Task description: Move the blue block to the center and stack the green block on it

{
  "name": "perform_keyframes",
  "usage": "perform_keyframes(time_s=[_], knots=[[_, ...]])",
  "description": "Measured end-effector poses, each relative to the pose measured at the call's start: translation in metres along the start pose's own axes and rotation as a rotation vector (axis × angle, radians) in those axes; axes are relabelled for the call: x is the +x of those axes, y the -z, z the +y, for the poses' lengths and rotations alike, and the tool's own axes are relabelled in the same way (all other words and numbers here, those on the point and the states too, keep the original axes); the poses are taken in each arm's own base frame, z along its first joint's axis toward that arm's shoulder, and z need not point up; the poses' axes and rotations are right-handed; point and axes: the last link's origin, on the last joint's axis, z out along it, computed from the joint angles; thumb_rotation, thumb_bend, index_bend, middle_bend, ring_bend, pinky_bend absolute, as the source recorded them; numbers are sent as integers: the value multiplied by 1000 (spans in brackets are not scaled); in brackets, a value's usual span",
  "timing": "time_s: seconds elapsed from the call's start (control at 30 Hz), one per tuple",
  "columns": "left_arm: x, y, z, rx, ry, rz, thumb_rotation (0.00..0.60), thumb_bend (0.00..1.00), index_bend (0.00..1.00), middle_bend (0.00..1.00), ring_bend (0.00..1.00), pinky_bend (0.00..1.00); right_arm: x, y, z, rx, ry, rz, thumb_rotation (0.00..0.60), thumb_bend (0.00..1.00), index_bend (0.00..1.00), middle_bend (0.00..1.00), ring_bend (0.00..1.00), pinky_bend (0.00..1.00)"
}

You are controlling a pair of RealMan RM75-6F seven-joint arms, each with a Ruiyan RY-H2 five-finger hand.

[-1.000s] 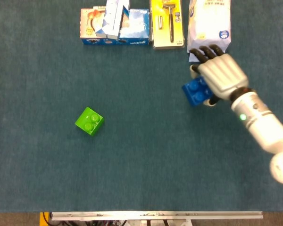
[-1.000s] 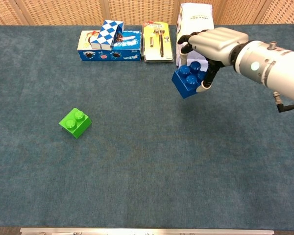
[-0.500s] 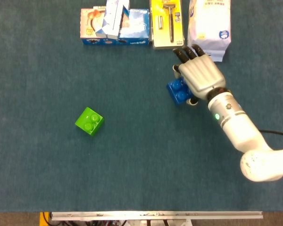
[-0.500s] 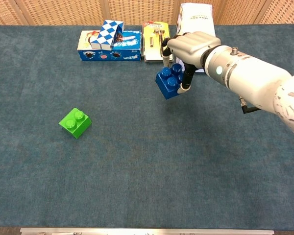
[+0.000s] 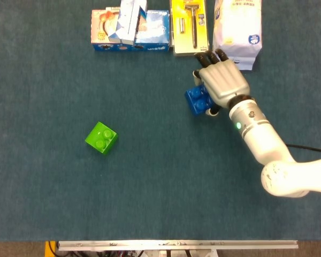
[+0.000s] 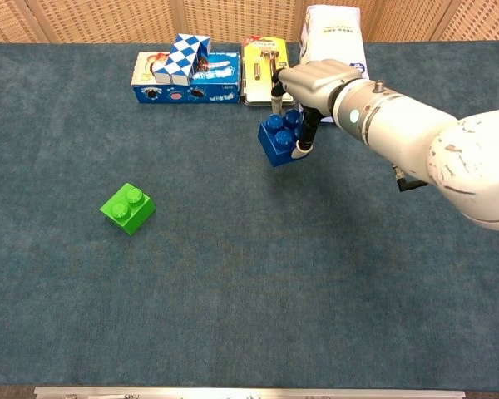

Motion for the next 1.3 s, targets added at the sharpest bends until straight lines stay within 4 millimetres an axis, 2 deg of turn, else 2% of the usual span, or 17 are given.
perform_keyframes(time_s=[0.37, 0.77, 0.97, 1.3], knots=[[-5, 5, -7, 18, 0, -27, 600, 394, 413, 342, 209, 377, -1, -16, 1, -23, -37, -1, 600, 209, 591, 97, 0, 61], [-4, 10, -4, -7, -7, -29, 600, 394, 423, 346, 210, 380, -4, -33, -5, -41, -62, 15, 600, 212, 591, 104, 0, 61], [-5, 11, -2, -16, -11, -35, 600, 394, 423, 347, 210, 380, -7, -38, -14, -31, -76, 6, 600, 214, 591, 105, 0, 61], [-5, 15, -1, -23, -13, -38, 600, 394, 423, 351, 210, 380, -12, -43, -41, -2, -61, -9, 600, 215, 591, 106, 0, 61]])
